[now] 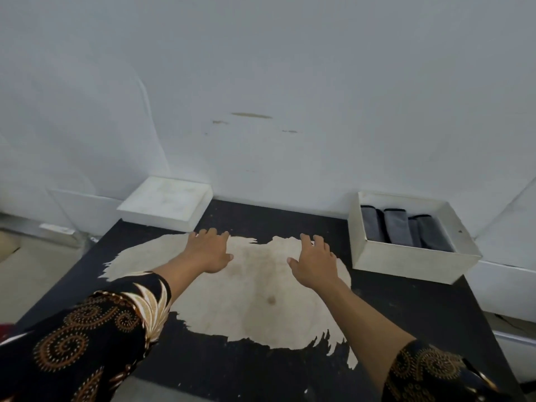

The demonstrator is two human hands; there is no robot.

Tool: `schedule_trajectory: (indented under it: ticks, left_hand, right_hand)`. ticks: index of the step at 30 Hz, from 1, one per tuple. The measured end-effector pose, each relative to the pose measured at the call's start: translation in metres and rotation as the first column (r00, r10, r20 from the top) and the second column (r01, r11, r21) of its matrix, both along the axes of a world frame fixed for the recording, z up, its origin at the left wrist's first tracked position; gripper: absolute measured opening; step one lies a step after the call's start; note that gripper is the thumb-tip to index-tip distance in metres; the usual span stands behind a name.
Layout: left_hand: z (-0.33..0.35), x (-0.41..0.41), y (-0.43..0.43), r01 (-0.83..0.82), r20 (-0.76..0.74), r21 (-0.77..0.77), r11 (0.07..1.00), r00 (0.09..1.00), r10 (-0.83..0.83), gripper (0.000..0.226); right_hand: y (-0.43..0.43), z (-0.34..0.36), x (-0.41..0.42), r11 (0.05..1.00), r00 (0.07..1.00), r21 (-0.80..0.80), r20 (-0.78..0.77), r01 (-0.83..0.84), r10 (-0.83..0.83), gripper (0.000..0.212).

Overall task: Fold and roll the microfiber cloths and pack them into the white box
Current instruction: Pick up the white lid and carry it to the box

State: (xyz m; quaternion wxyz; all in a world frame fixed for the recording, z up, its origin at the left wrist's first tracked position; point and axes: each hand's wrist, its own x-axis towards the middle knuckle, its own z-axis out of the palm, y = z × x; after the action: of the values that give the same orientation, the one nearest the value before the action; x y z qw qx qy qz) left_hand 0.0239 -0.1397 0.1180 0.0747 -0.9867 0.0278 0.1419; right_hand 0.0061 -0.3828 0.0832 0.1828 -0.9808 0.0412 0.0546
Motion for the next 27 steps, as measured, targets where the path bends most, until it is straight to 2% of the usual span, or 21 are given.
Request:
schedule_trajectory:
  ticks: [12,17,22,27]
  left_hand:
    - [0.01,-0.002,0.093,-0.21,0.022,-0.028,0.977,0.977,0.211,0.059]
    - [-0.001,0.044,0.152,-0.258,0.045,-0.104,0.961,0.964,0.263,0.053]
    - [-0.024,0.105,0.214,-0.326,0.052,-0.173,0.93,0.939,0.339,0.062]
    - [-0.055,0.147,0.269,-0.405,-0.003,-0.206,0.891,0.911,0.413,0.067]
  right_hand:
    - [0.1,0.012,0.038,0.981,0.982,0.049,-0.003,-0.186,0.187,0.07]
    - [0.157,0.007,0.074,0.979,0.98,0.069,-0.05,-0.19,0.194,0.069]
    - [0.223,-0.012,0.116,0.982,0.974,0.096,-0.143,-0.162,0.174,0.067]
    - [0.278,-0.034,0.153,0.981,0.966,0.136,-0.198,-0.14,0.165,0.068]
